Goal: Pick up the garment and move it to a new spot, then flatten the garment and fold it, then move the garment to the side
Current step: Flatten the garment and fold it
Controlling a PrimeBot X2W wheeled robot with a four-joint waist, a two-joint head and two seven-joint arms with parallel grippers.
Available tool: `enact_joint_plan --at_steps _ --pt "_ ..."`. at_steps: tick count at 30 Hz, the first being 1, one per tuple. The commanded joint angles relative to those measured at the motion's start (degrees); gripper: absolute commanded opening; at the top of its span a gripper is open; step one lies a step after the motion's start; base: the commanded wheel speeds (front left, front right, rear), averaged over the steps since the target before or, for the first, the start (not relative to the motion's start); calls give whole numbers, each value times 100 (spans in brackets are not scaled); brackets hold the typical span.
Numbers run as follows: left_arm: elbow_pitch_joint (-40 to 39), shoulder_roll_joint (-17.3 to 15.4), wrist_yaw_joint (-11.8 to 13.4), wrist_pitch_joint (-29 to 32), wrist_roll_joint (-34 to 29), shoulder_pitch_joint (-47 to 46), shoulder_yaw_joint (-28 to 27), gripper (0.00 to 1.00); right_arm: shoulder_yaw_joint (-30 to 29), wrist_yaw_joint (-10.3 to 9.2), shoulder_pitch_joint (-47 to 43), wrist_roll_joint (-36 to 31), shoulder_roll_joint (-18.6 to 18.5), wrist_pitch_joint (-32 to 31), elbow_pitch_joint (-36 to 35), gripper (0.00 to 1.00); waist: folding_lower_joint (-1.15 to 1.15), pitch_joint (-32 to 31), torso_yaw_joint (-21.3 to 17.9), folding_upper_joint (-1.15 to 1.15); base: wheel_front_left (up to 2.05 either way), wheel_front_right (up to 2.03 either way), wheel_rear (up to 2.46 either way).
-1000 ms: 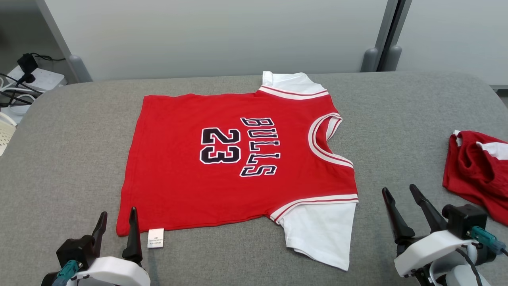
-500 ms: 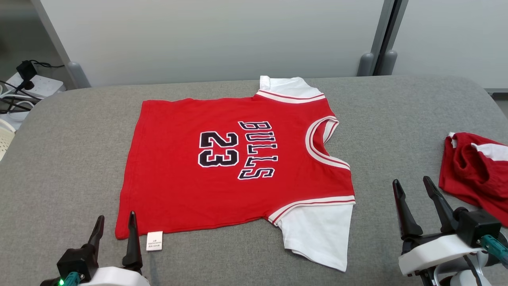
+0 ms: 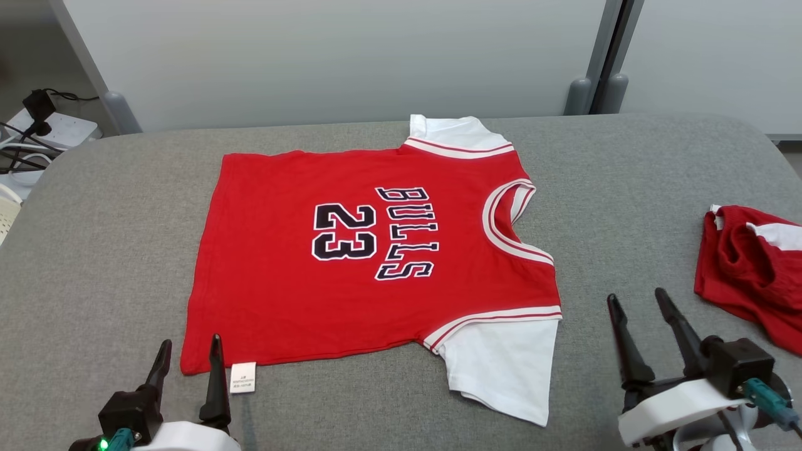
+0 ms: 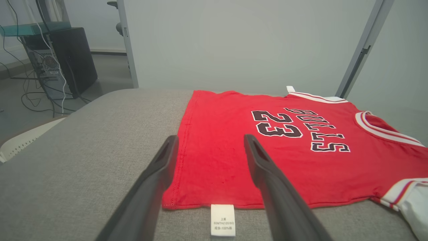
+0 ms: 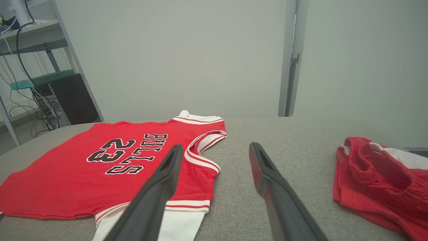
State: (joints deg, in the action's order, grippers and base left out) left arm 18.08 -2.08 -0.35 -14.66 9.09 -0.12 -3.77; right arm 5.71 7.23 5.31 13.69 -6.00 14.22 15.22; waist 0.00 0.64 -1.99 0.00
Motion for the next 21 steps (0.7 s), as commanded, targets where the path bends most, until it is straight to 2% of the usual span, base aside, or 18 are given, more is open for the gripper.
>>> enact_joint_plan --at_steps 1,7,14,21 --pt "-90 -80 75 -34 -2 -82 -128 100 203 25 64 -27 -41 78 -78 100 0 22 8 0 0 0 0" --pt "146 -80 50 -34 63 -66 -18 100 769 25 -34 107 -69 78 500 100 0 121 40 0 0 0 0" --pt "303 -80 42 -34 113 -152 172 100 1687 25 107 629 -186 78 1691 100 0 296 116 0 0 0 0" --pt "332 -80 63 -34 139 -238 277 100 1991 25 436 969 -233 78 2123 100 0 457 173 0 0 0 0"
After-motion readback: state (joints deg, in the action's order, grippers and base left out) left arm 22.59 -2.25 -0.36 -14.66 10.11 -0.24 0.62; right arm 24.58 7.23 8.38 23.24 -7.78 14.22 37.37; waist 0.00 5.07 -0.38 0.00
